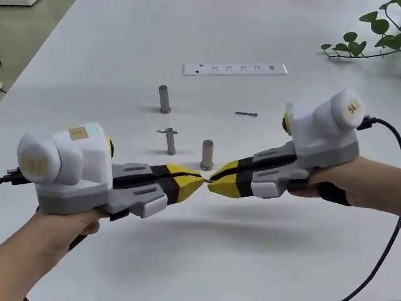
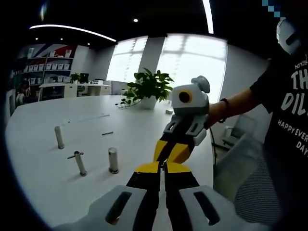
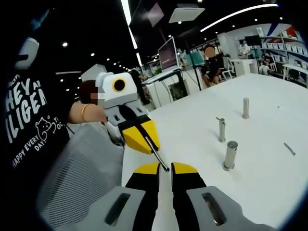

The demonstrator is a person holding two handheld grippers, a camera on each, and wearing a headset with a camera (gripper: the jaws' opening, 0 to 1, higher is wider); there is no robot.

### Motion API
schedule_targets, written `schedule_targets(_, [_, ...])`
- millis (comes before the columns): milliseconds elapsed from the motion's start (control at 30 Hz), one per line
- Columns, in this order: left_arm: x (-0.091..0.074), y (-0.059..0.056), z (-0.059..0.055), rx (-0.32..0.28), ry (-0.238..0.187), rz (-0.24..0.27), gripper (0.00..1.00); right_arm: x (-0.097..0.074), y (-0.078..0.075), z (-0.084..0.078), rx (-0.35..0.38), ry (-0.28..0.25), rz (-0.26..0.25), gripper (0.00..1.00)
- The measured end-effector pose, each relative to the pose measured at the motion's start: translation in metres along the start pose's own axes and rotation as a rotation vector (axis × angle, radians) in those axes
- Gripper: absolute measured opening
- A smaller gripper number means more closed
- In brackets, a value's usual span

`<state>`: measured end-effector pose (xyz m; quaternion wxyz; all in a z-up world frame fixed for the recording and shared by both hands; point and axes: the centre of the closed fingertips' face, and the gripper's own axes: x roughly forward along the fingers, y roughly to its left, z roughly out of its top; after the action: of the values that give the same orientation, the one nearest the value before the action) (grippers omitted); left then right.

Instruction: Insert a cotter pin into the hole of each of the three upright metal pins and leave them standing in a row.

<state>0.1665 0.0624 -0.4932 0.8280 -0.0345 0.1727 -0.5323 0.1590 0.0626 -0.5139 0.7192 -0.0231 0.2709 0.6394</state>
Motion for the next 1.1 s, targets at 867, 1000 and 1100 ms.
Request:
schedule_targets(867, [0.001,-0.002,-0.02,-0.003,0.042,0.009,0.04,0.006,0.009,-0.024,-0.196,0.207,0.03,0.0])
schedule_targets(1000, [0.002,0.001,-0.025,0.009,0.061,0.02,0.03,0.004,0.006,-0.026,-0.23,0.243,0.019,0.0])
schedule_targets(1100, [0.002,0.002,-0.027,0.012,0.065,0.028,0.02,0.001,0.002,-0.029,-0.266,0.278,0.005,0.0])
